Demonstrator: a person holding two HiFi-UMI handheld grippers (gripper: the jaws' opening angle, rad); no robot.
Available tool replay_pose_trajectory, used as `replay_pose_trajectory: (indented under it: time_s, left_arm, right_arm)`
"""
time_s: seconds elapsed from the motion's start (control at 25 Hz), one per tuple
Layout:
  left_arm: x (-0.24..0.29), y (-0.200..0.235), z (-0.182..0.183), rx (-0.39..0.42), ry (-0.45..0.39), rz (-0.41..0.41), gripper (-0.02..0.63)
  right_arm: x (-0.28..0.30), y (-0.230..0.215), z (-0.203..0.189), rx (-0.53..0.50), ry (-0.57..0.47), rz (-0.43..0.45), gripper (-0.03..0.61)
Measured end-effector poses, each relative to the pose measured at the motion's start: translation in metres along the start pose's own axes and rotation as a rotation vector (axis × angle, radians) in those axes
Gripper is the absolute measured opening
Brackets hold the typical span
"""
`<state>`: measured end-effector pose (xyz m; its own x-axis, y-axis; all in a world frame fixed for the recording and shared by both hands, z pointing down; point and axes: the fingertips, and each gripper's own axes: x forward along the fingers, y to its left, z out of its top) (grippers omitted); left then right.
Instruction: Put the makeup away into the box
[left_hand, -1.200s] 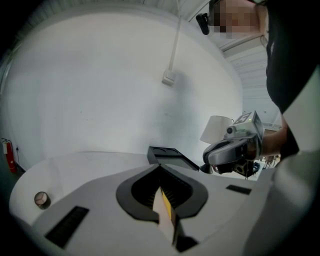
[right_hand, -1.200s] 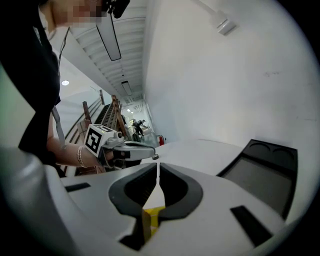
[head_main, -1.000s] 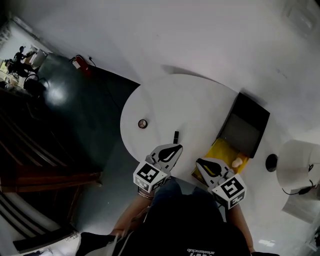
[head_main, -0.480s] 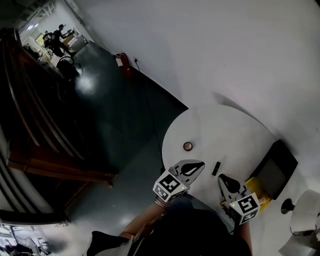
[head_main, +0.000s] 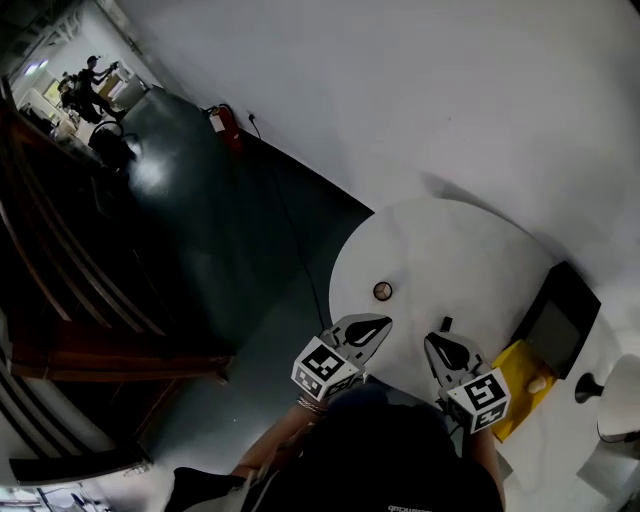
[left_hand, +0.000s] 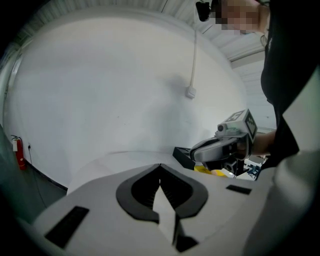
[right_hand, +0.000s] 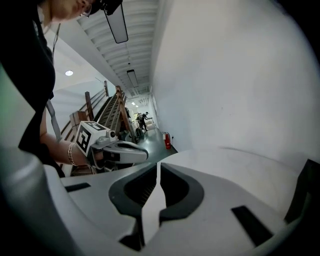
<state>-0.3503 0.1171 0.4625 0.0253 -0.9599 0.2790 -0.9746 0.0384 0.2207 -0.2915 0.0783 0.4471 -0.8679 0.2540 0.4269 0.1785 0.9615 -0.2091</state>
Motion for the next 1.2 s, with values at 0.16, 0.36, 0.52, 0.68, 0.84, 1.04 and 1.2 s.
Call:
replay_pose_trajectory:
  time_s: [0.16, 0.36, 0.52, 0.68, 0.84, 1.04, 1.2]
  left_arm:
    - [-0.002, 0.011, -0.014, -0.012, 0.031, -0.027, 0.018]
    - [0.0, 0.019, -0.026, -0.029, 0.06, -0.071, 0.018]
    - [0.009, 0.018, -0.038, -0.036, 0.091, -0.121, 0.018]
    - [0.018, 0.018, -0.051, -0.025, 0.131, -0.168, 0.018]
    - [0.027, 0.019, -0.06, -0.04, 0.155, -0.209, 0.018]
    - [0.038, 0.021, -0.068, -0.053, 0.185, -0.248, 0.018]
    - [0.046, 0.029, -0.072, -0.057, 0.202, -0.258, 0.018]
  right_arm:
    - [0.011, 0.001, -0.004, 0.031, 0.009, -0.028, 0.023]
    - [0.02, -0.002, -0.019, 0.03, 0.064, -0.092, 0.023]
    - [0.023, -0.01, -0.035, 0.052, 0.114, -0.152, 0.023]
    - [0.022, -0.025, -0.062, 0.101, 0.198, -0.246, 0.023]
    - [0.018, -0.041, -0.087, 0.146, 0.28, -0.343, 0.047]
    - [0.014, -0.058, -0.112, 0.201, 0.355, -0.459, 0.172]
    - [0.018, -0.069, -0.126, 0.246, 0.394, -0.492, 0.187]
